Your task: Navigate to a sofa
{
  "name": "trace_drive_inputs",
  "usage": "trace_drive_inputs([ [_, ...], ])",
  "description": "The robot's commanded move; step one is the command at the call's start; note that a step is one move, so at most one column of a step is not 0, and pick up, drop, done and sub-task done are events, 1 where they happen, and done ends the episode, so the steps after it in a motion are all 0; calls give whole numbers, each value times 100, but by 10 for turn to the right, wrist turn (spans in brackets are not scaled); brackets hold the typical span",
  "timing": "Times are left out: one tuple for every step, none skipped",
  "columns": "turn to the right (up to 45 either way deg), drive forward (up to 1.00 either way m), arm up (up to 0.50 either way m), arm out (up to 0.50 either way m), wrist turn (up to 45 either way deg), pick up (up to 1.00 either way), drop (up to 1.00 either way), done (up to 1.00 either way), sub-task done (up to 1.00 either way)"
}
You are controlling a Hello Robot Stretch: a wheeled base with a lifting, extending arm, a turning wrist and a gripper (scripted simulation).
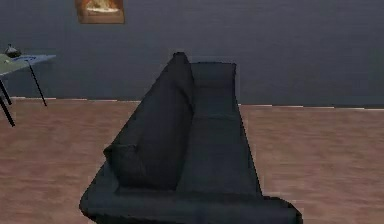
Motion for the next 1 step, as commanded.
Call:
trace_drive_inputs([
  [0,0,0,0,0,0,0,100,0],
])
